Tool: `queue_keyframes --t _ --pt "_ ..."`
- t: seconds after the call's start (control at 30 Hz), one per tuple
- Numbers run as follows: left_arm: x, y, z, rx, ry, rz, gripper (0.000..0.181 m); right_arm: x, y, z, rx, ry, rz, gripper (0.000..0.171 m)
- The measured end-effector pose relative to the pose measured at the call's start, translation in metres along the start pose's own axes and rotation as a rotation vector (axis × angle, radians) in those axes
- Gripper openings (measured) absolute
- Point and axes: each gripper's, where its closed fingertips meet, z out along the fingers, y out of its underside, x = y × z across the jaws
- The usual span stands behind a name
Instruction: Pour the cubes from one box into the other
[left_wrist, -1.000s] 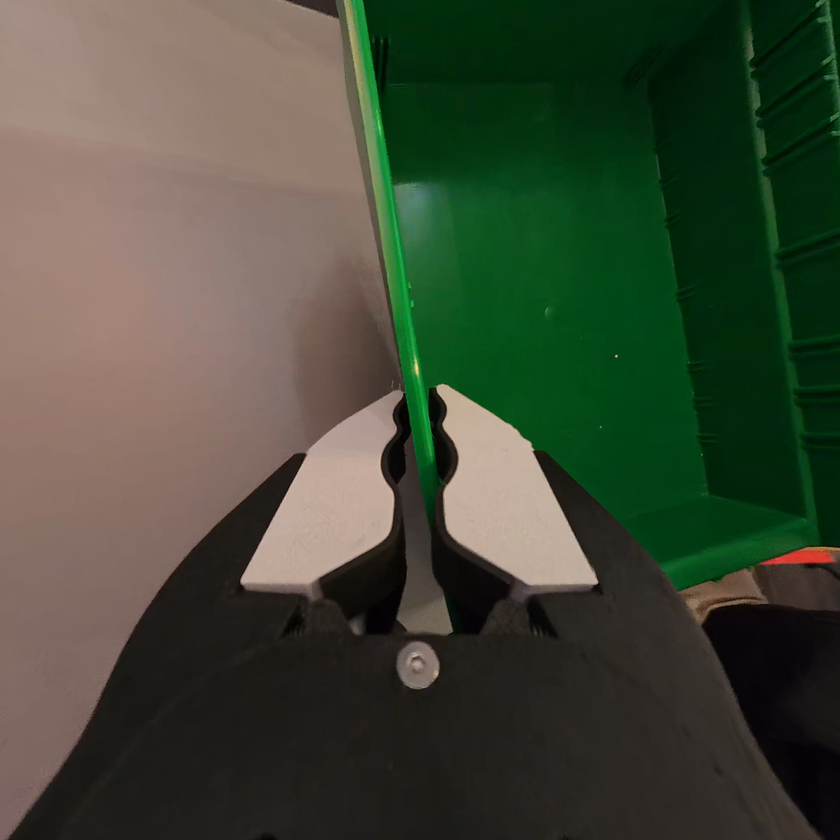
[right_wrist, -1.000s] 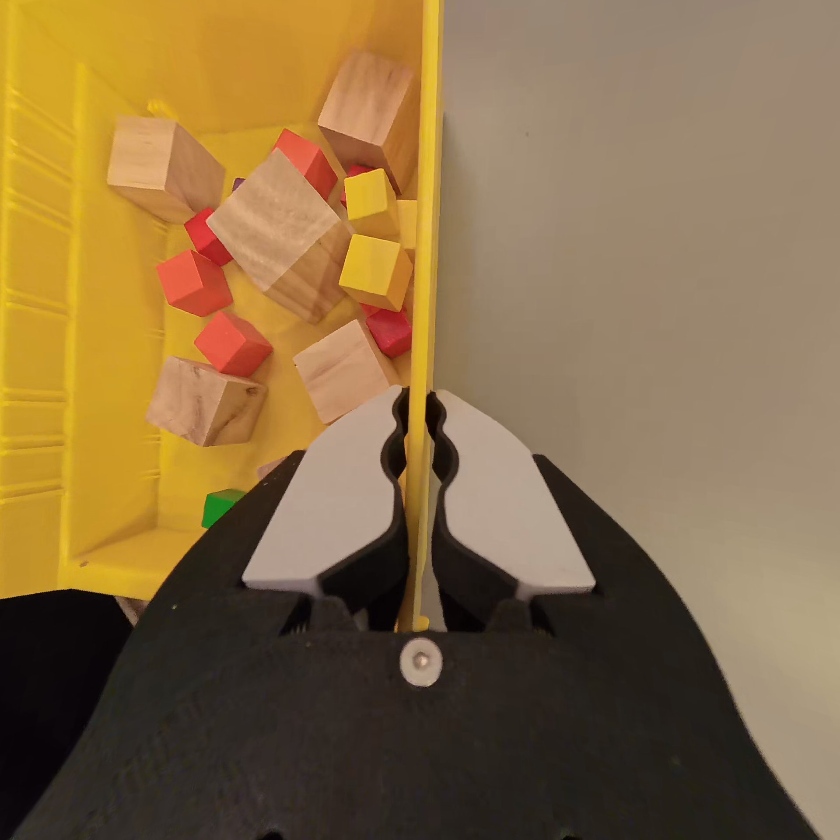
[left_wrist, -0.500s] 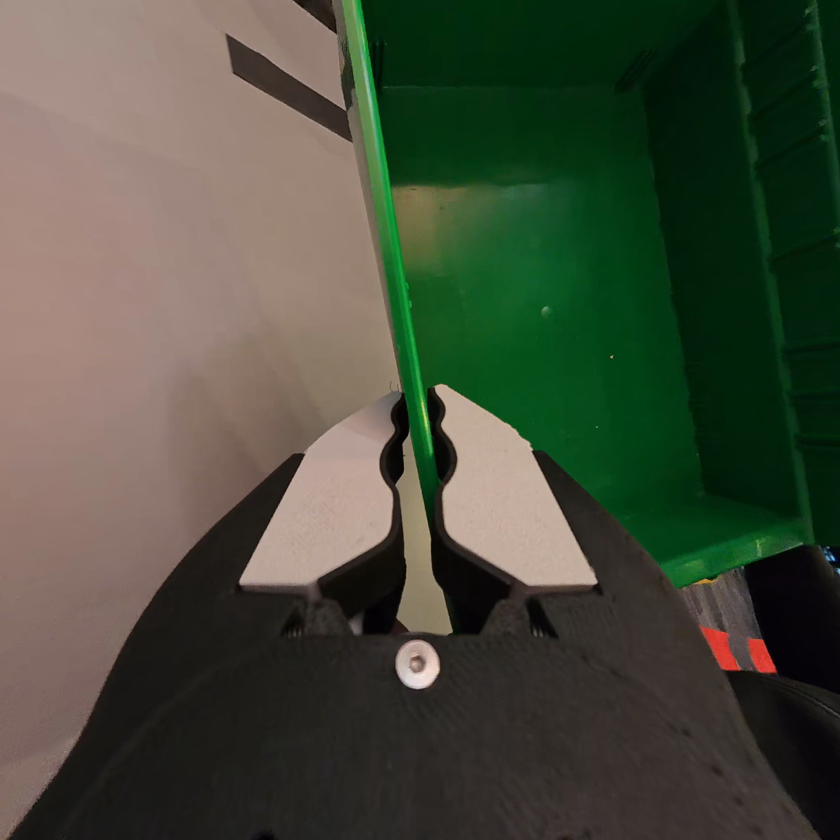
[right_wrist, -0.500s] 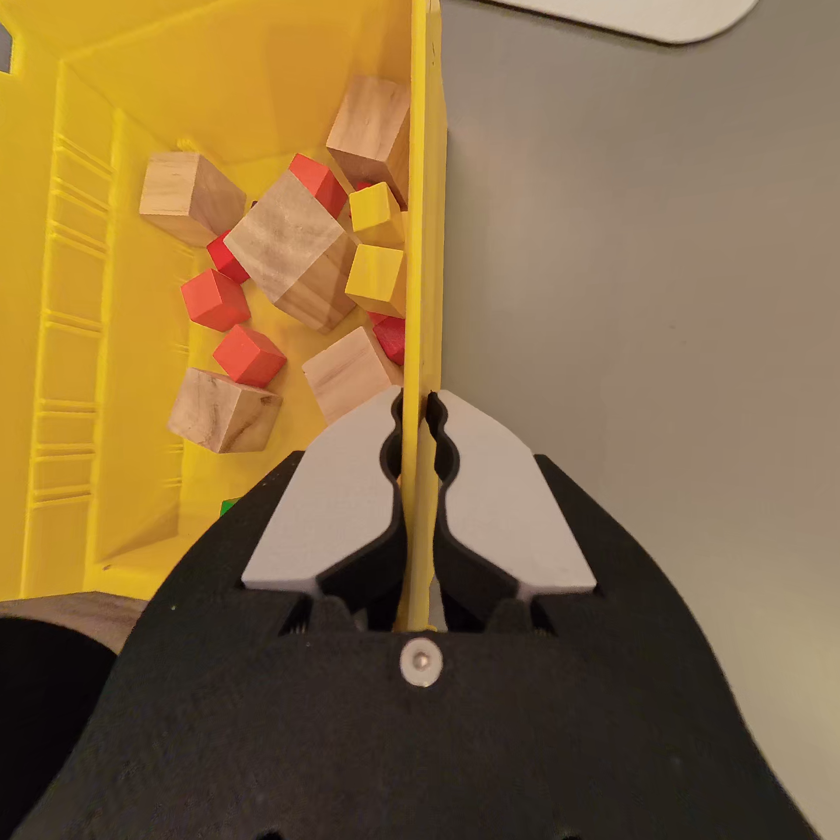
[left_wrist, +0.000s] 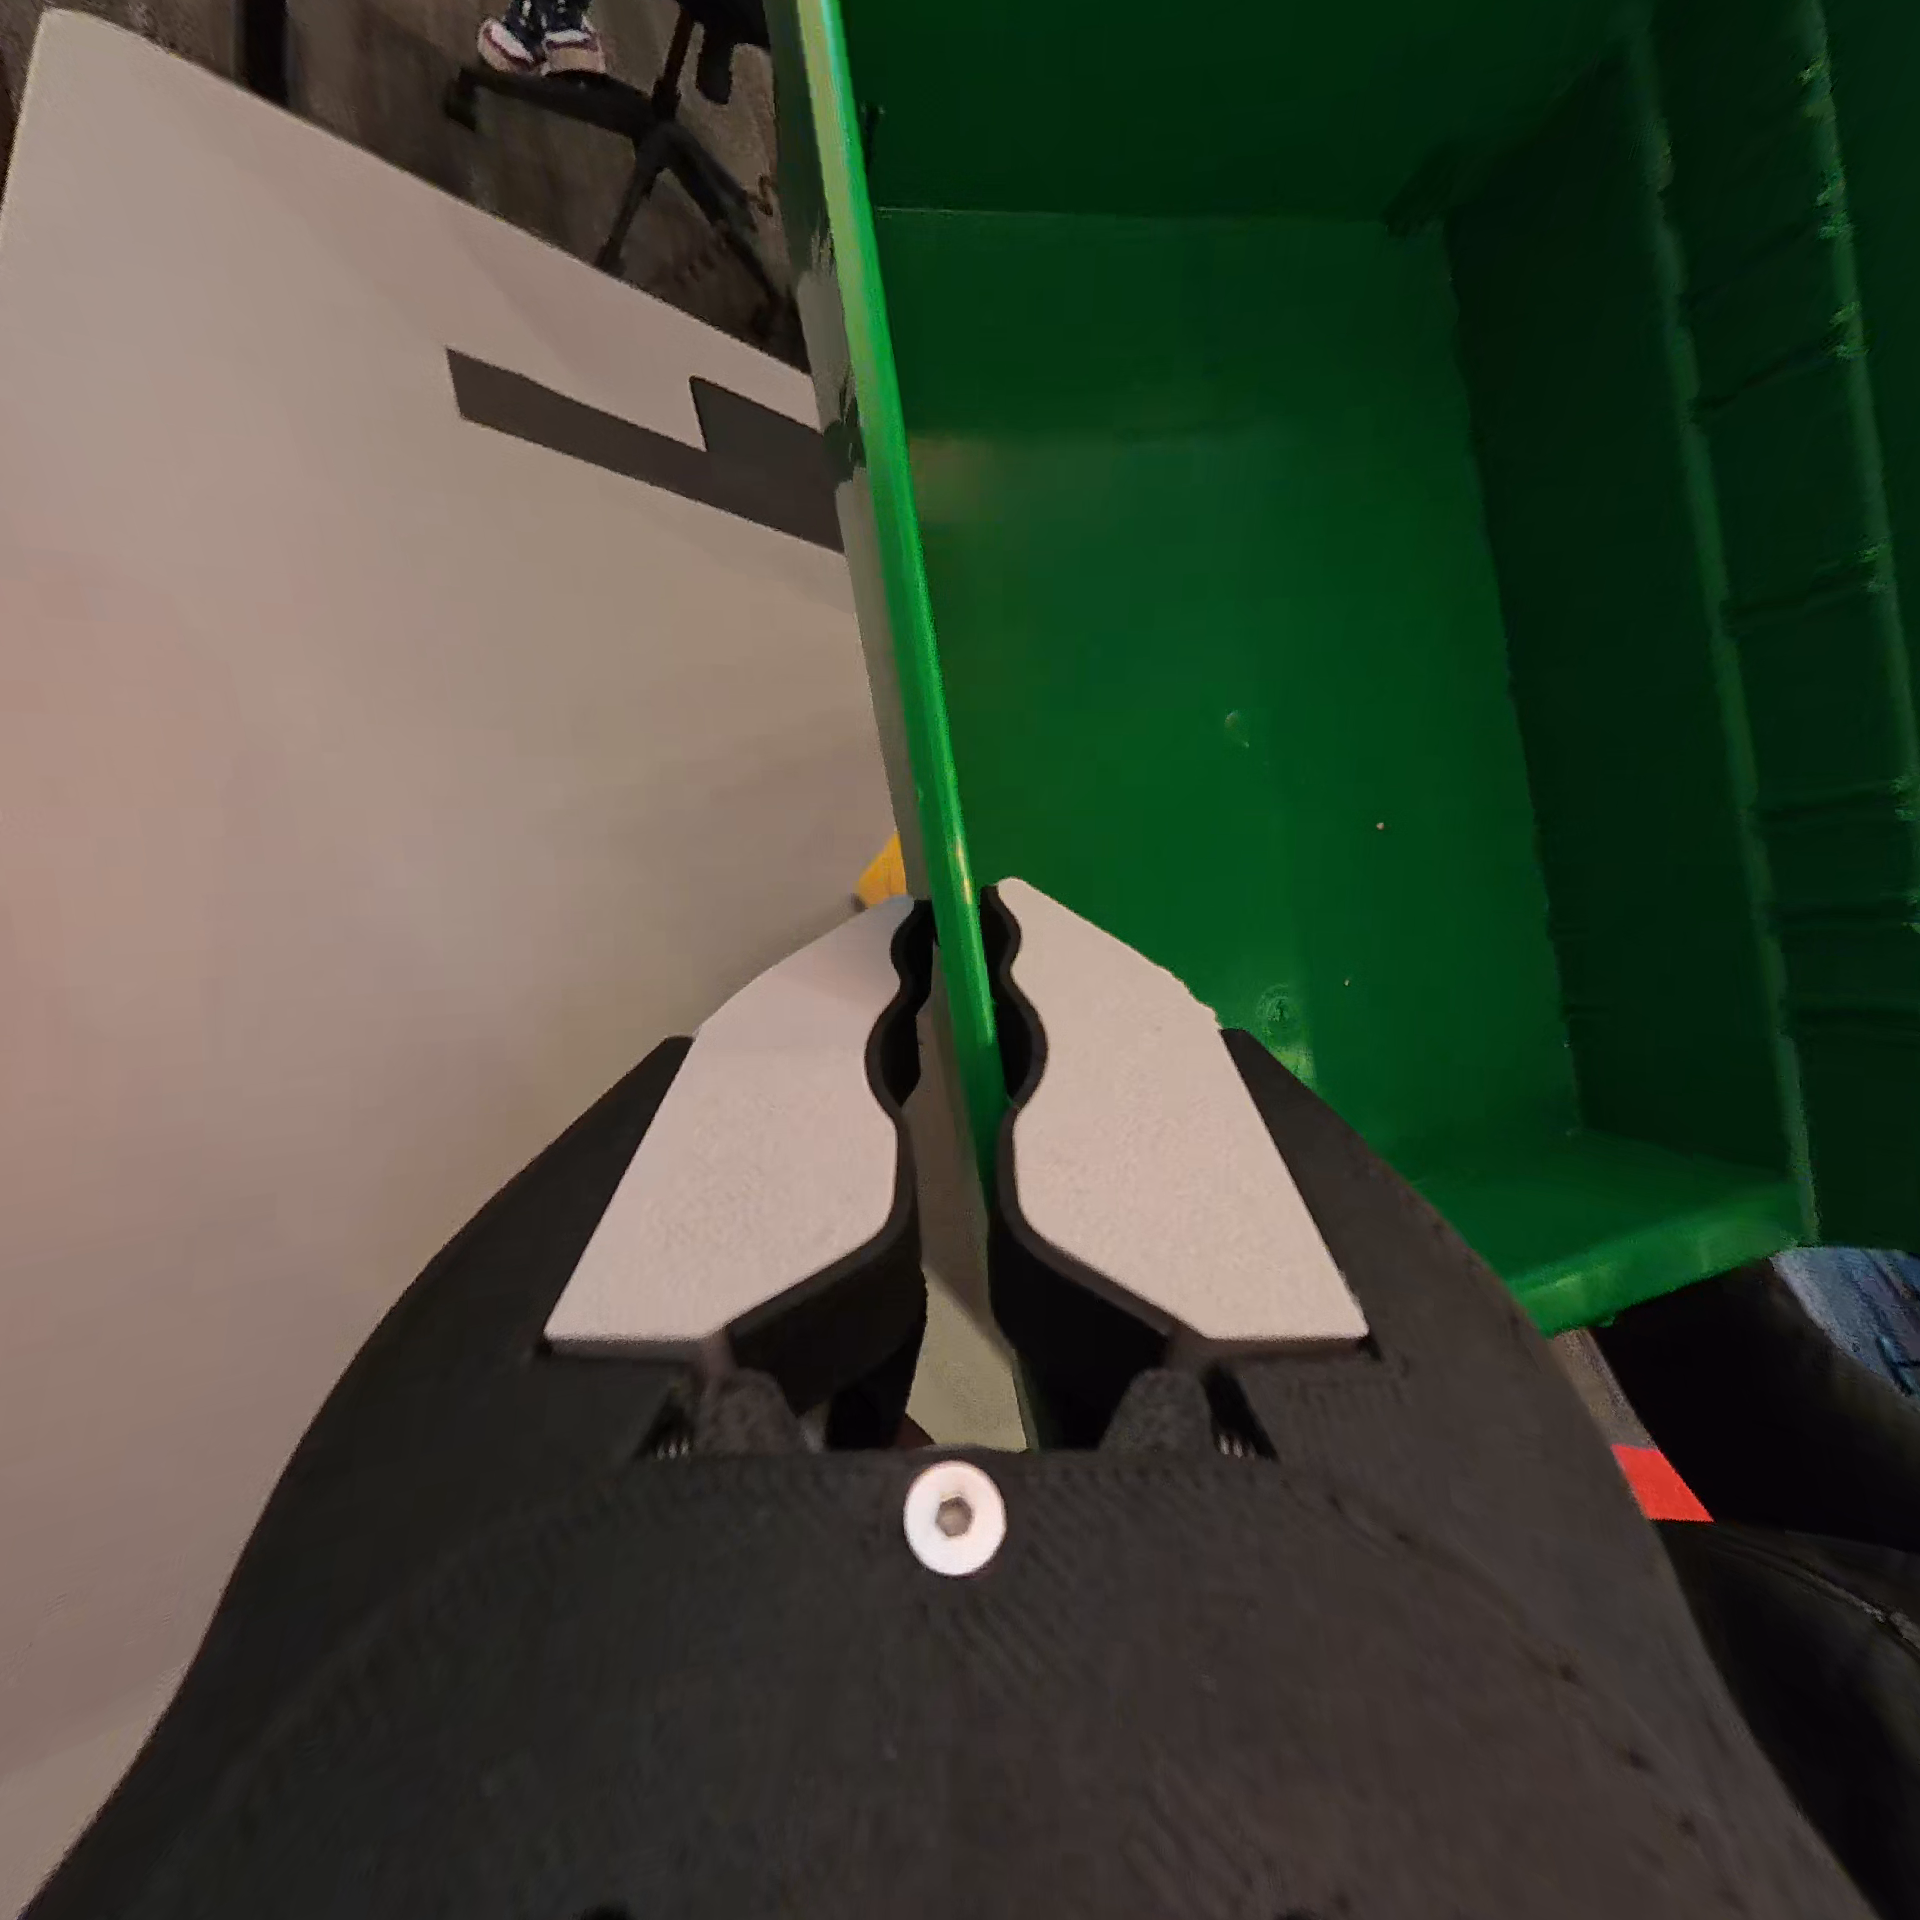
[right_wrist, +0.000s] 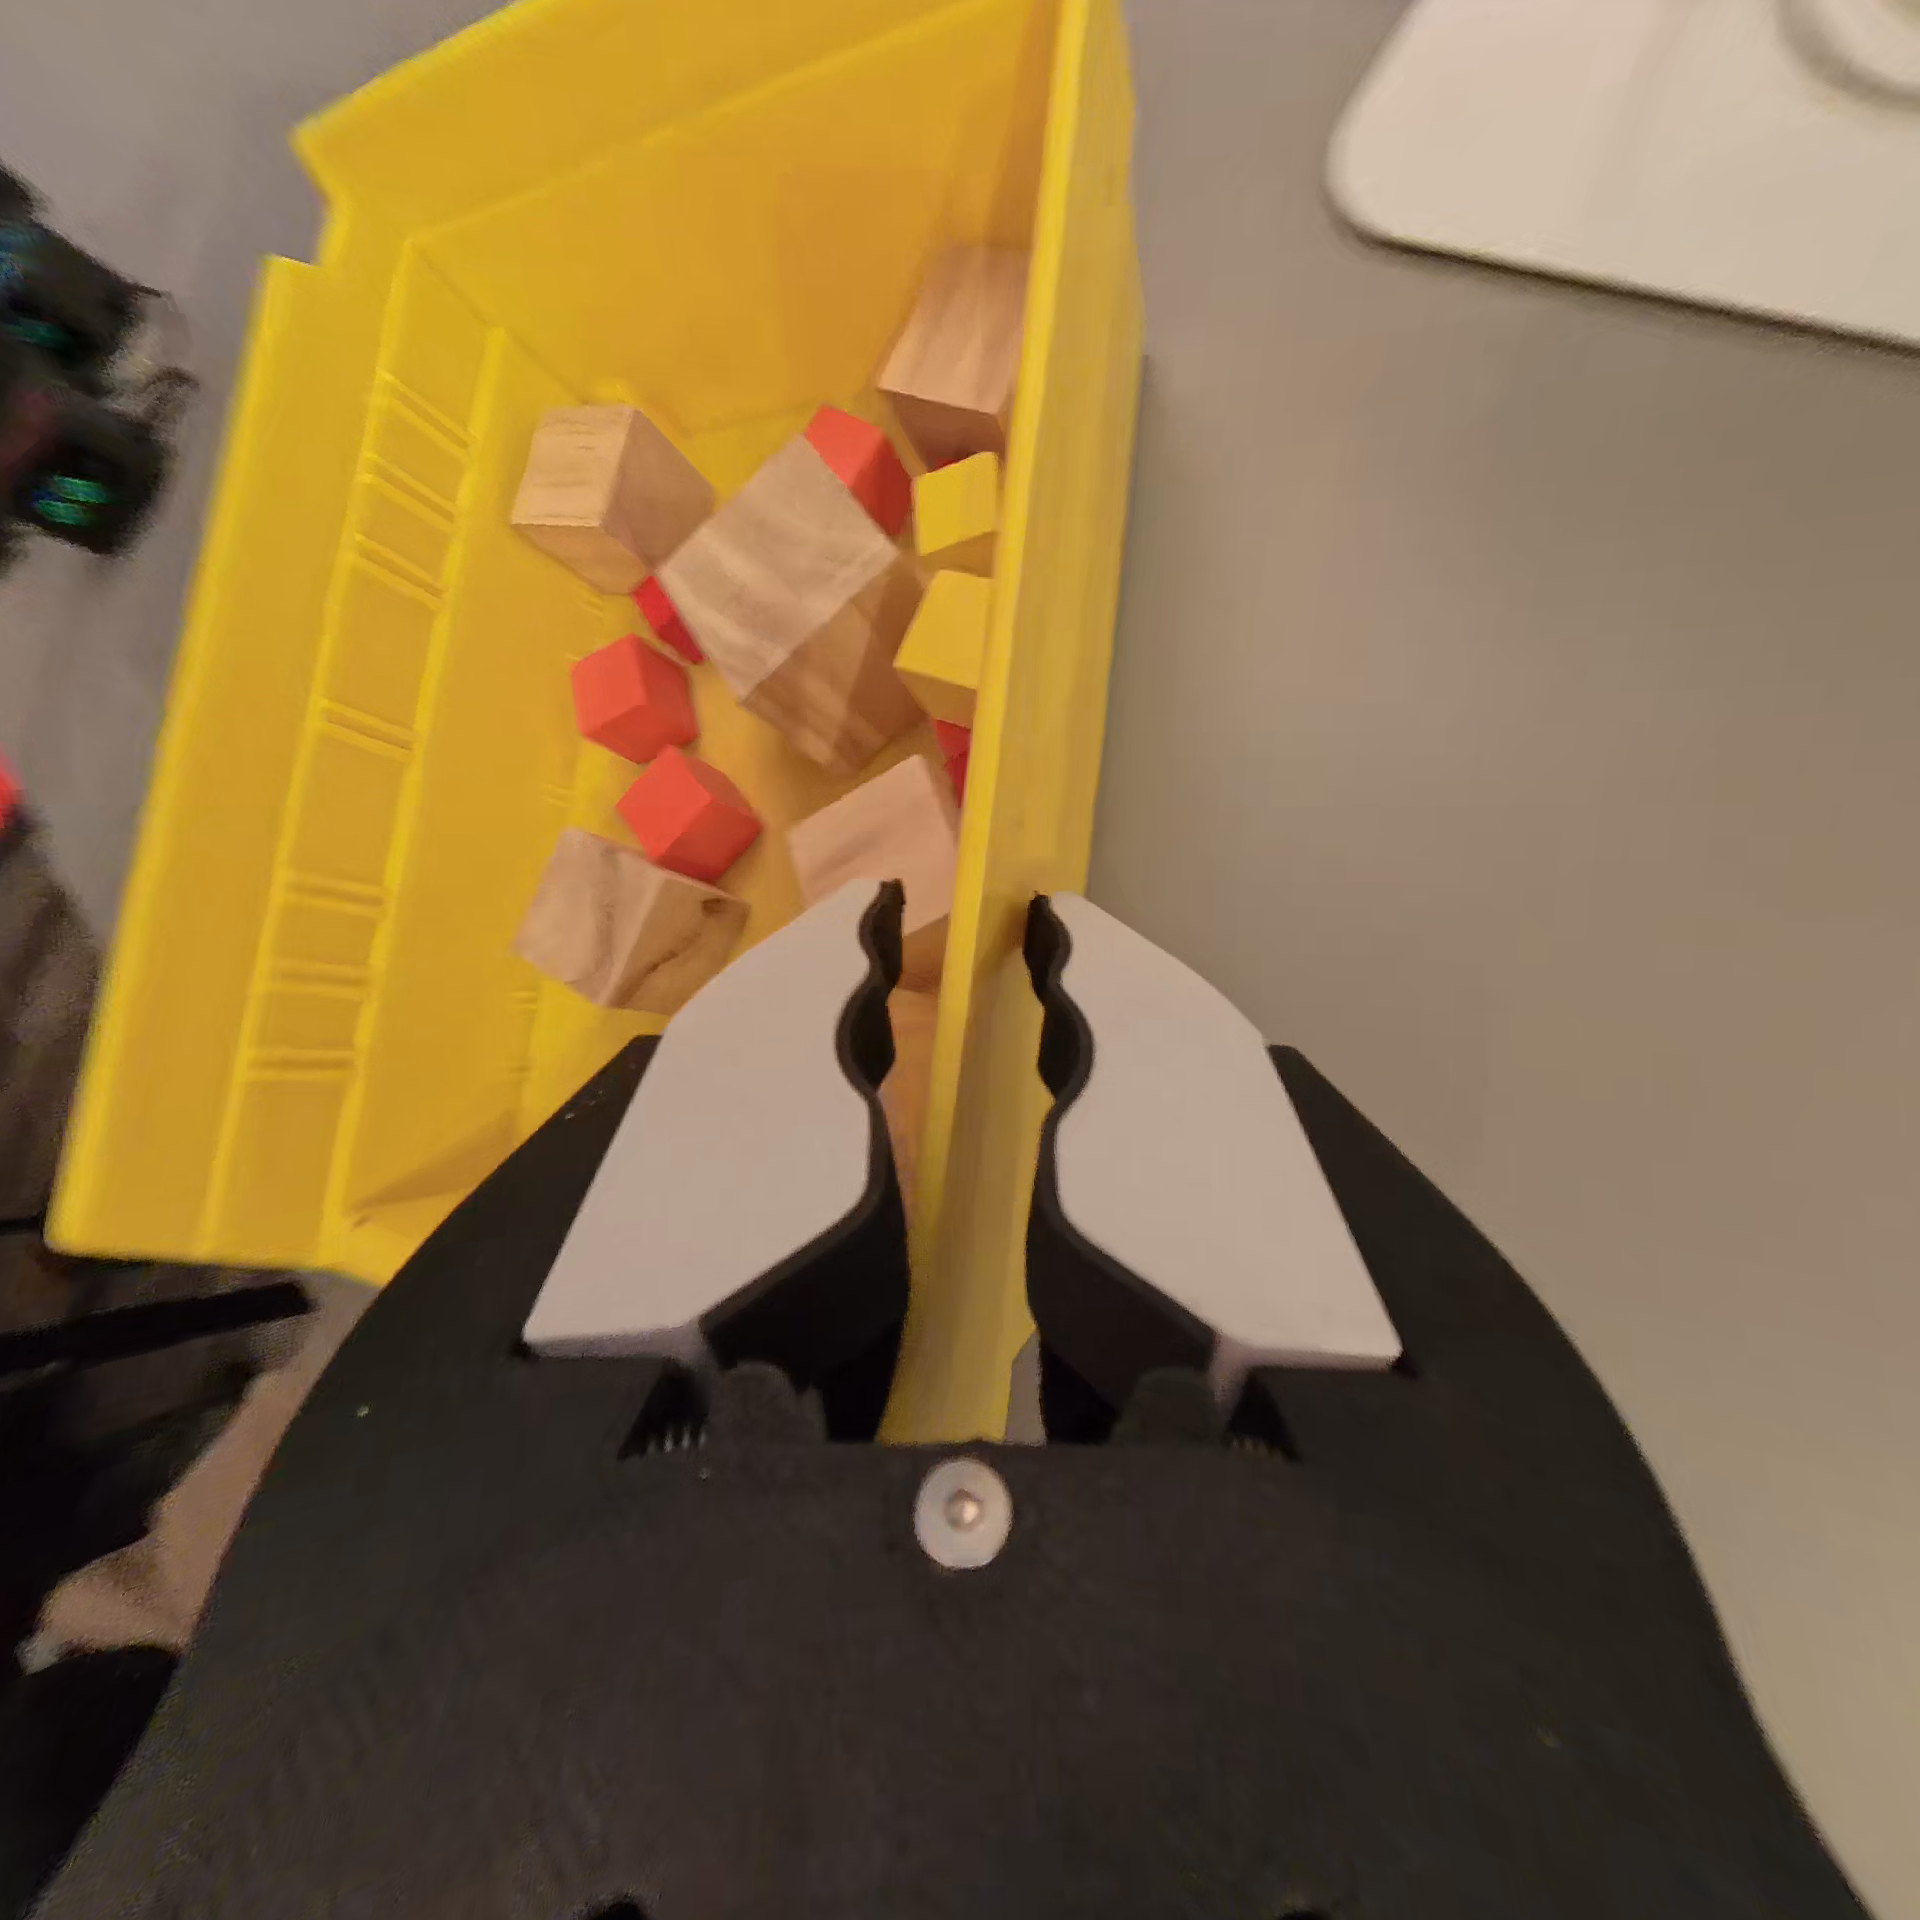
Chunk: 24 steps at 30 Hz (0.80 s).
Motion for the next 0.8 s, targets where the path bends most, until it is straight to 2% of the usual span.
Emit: queue_keyframes --t 0.03,0.23,0.4,0.57,0.67,0.8 --pt "0.005 -0.003 -0.002 0.006 0.006 0.011 0.009 -0.015 0.002 0.005 -0.004 -0.049 -0.002 0.019" --pt "0.034 -0.015 -0.006 0.030 0.026 0.062 0.009 -0.096 0.021 0.015 -0.065 -0.329 -0.022 0.053" --pt "0.071 -0.014 0.010 0.014 0.068 0.108 0.009 -0.107 0.019 -0.028 -0.011 -0.557 0.057 0.048" --pt "0.128 0.003 0.053 -0.036 0.137 0.153 0.009 -0.063 0.025 -0.091 0.068 -0.496 0.048 0.043" --pt "0.170 0.028 0.089 -0.103 0.175 0.217 0.008 -0.018 0.024 -0.147 0.203 -0.419 0.071 0.041" --pt "0.222 0.071 0.137 -0.220 0.220 0.309 0.007 0.031 0.040 -0.214 0.288 -0.321 0.061 0.041"
